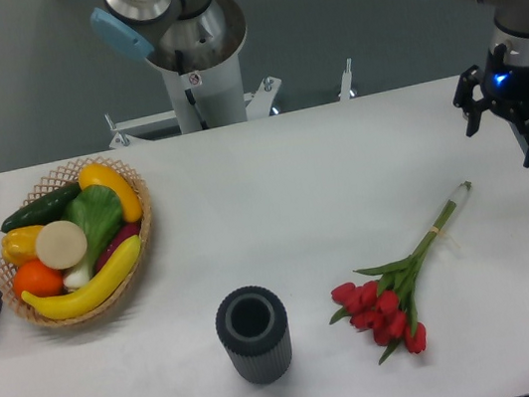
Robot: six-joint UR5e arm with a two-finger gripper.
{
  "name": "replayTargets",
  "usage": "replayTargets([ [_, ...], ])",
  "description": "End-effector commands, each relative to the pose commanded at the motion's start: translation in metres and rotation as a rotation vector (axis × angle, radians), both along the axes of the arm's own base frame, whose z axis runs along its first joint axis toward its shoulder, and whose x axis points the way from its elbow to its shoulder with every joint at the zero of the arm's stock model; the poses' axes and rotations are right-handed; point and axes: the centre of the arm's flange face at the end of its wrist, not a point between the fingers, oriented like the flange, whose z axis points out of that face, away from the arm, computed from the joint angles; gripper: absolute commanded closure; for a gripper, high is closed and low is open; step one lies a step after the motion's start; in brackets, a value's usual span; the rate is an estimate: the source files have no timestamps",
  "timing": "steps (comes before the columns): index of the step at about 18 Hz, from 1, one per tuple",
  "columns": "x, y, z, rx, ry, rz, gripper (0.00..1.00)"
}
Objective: Pick up the flowers from the table
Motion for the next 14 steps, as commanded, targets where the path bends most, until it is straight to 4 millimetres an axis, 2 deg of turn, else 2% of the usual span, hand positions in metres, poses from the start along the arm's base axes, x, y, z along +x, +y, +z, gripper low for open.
replayTargets([
  [9,0.004,0.001,-0.011,0.007,-0.027,0.044,0.0],
  [14,0.012,0.011,-0.02,0.024,-0.058,0.136,0.0],
])
